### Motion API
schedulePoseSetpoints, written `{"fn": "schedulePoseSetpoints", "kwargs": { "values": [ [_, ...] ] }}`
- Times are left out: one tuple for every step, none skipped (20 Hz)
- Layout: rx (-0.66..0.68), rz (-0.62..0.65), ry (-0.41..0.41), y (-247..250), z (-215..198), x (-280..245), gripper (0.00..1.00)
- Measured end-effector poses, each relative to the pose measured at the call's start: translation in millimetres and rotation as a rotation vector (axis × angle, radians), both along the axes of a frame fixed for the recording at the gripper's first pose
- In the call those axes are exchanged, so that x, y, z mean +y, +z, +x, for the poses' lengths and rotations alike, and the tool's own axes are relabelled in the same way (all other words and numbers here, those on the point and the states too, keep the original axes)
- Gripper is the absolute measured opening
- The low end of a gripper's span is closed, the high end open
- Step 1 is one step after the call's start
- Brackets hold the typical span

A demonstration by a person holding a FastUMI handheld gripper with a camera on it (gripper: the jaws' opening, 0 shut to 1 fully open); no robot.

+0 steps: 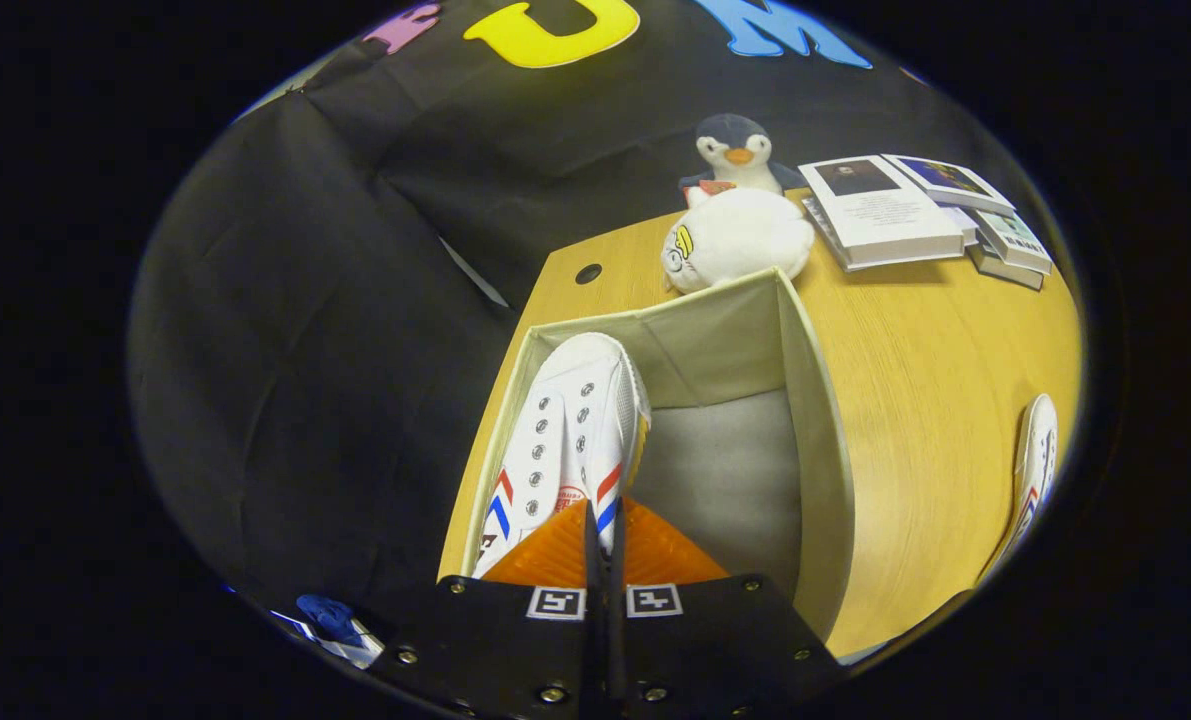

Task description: Open the storage box then place both shoes into the box .Put the left shoe in first, then the right shoe, with the right side of both shoes facing outward in a uniform manner.

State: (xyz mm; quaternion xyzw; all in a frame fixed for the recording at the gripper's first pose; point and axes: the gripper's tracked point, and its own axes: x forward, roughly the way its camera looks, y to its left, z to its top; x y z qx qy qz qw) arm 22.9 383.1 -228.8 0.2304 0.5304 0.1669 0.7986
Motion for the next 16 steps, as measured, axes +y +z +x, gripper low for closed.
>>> {"fn": "schedulePoseSetpoints", "kwargs": {
  "values": [
    [0.007, 0.008, -0.007, -3.7, -0.4, 0.5, 0.01],
    [0.005, 0.028, -0.006, -3.4, -1.4, 3.0, 0.01],
    [-0.005, 0.055, 0.003, 0.3, -2.2, 6.6, 0.09],
    [-0.029, 0.104, 0.008, 7.7, 0.6, 12.4, 0.17],
    [-0.053, 0.127, 0.007, 12.4, 6.2, 15.4, 0.41],
    [-0.078, 0.121, 0.009, 19.1, 8.3, 10.0, 0.65],
    [-0.104, 0.106, 0.016, 28.7, 10.4, -0.6, 0.98],
    [-0.127, 0.094, 0.019, 34.1, 9.7, -6.0, 0.99],
    [-0.148, 0.089, 0.021, 42.2, 9.9, -13.7, 0.98],
    [-0.173, 0.086, 0.018, 49.5, 10.2, -23.6, 0.98],
    [-0.191, 0.086, 0.016, 56.5, 10.9, -32.1, 0.98],
    [-0.213, 0.085, 0.012, 64.6, 11.9, -41.4, 0.98],
    [-0.234, 0.079, 0.009, 72.0, 12.4, -53.3, 0.98],
    [-0.256, 0.07, 0.007, 78.1, 12.7, -65.0, 0.98],
    [-0.276, 0.055, 0.004, 82.6, 13.7, -78.6, 0.98],
    [-0.294, 0.035, 0.001, 83.1, 11.0, -94.4, 0.98]
  ]
}}
